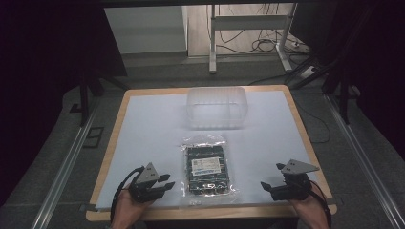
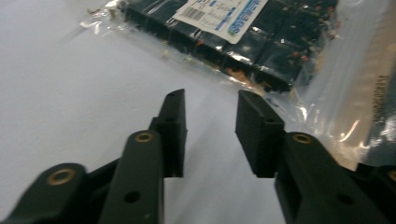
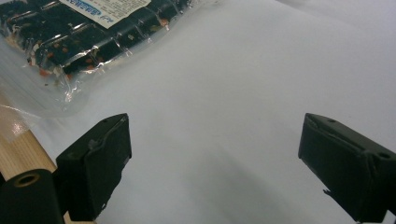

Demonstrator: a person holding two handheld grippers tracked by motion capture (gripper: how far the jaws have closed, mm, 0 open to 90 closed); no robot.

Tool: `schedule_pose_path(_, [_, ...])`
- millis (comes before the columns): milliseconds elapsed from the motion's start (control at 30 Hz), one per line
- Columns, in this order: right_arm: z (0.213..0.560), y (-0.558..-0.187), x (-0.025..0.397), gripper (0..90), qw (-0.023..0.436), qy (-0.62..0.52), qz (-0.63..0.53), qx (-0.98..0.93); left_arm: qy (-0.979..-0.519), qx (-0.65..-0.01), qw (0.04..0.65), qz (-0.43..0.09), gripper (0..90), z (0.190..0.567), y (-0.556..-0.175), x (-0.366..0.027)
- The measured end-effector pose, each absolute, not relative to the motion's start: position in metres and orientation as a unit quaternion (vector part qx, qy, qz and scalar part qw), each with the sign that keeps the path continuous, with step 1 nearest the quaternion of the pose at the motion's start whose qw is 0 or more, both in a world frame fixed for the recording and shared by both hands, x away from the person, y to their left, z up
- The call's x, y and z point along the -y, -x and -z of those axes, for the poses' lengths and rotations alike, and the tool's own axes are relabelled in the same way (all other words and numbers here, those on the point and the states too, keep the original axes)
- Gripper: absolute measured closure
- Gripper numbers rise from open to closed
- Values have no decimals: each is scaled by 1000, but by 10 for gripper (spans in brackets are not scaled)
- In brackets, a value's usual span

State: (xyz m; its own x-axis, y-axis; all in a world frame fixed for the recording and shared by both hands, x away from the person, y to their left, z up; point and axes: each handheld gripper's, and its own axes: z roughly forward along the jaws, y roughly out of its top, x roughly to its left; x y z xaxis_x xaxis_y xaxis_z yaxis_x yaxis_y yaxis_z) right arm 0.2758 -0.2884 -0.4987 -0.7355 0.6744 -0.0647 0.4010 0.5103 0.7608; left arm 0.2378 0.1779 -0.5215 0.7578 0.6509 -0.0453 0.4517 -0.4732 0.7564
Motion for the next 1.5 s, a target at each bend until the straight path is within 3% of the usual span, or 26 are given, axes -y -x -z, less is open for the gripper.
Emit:
schedule_pose_path(133, [499, -276, 288, 95, 180, -316, -380, -850, -851, -315, 407, -108, 752, 522, -238, -177])
schedule_pose_path(233, [499, -276, 288, 95, 181, -316, -380, -851, -856, -304, 407, -93, 892, 524, -239, -175])
schedule_pose_path(967, [500, -277, 287, 97, 182, -313, -375, -853, -879, -303, 361, -77, 898, 538, -256, -157])
schedule_pose_path(1500, [499, -276, 286, 98, 187, -309, -373, -854, -887, -281, 360, -71, 898, 537, -254, -139])
